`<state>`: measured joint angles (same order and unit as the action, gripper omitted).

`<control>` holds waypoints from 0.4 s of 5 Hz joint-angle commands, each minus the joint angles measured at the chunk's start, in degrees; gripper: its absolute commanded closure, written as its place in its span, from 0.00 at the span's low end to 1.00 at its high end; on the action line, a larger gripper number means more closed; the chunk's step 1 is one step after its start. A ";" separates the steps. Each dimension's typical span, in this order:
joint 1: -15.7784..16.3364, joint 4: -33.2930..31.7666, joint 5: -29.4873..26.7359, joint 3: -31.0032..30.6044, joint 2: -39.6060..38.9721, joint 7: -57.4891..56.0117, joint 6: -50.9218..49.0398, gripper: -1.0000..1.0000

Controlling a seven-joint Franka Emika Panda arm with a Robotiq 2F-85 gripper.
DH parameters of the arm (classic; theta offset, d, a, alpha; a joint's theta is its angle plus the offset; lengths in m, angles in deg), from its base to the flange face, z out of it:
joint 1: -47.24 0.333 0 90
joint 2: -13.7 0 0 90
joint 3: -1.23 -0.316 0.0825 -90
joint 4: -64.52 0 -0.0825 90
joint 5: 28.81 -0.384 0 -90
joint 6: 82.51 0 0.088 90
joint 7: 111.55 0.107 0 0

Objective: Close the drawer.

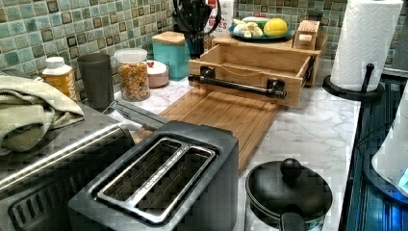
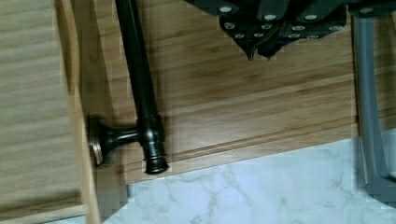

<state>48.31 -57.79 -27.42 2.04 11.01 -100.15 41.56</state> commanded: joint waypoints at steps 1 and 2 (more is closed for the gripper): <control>2.64 -10.45 12.83 -0.42 -1.85 4.17 11.19 1.00; 1.62 -12.64 15.64 -0.86 -3.59 6.83 15.23 1.00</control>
<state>49.93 -67.19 -12.51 1.87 7.63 -97.97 52.83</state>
